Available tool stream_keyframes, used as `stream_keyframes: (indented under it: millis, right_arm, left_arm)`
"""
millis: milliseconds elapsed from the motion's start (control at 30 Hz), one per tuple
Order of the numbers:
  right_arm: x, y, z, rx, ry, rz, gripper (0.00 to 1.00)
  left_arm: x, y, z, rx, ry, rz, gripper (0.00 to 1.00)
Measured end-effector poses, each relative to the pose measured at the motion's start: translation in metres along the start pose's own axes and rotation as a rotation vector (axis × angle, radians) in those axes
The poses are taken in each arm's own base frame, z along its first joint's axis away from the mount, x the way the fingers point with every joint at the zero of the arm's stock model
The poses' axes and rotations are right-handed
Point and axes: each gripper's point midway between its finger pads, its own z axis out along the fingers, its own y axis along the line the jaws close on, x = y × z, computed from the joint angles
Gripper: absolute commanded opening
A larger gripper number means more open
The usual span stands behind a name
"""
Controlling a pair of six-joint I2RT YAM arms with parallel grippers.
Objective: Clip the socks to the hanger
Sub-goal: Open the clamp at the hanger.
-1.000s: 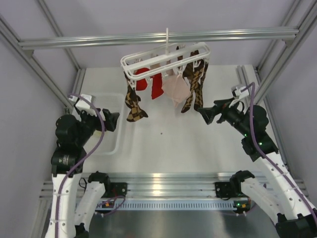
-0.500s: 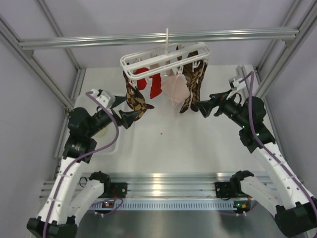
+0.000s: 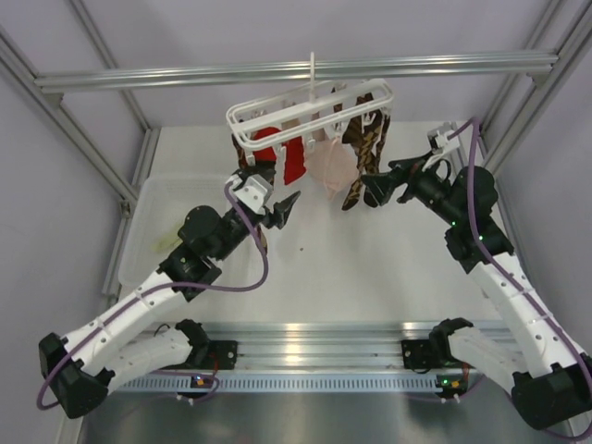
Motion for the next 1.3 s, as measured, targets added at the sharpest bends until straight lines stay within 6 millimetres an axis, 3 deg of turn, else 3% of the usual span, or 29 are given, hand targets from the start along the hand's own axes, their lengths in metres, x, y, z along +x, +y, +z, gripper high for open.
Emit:
stream_keyframes:
  millis: [100, 300, 533, 800, 1067, 1300]
  right_arm:
    - [0.001, -0.001, 0.004, -0.001, 0.004, 0.007, 1.00]
    - [-0.008, -0.001, 0.022, -0.008, 0.022, 0.011, 1.00]
    - [-0.017, 0.028, 0.040, -0.112, 0.037, -0.024, 1.00]
    - [-0.014, 0.044, 0.054, -0.195, 0.065, -0.036, 1.00]
    - [-0.011, 0.050, 0.069, -0.245, 0.080, 0.021, 1.00]
    - [-0.019, 0.058, 0.080, -0.290, 0.067, 0.045, 0.98]
  left_arm:
    - [0.009, 0.002, 0.007, -0.078, 0.021, 0.000, 0.73]
    - [0.029, 0.025, 0.014, -0.238, 0.065, -0.014, 0.74]
    - [0.027, 0.027, 0.013, -0.249, 0.052, -0.032, 0.74]
    - [0.028, 0.051, 0.016, -0.280, 0.017, -0.105, 0.75]
    - [0.032, 0.041, 0.037, -0.209, -0.017, -0.078, 0.69]
    - [0.024, 0.043, 0.041, -0.212, -0.059, -0.052, 0.63]
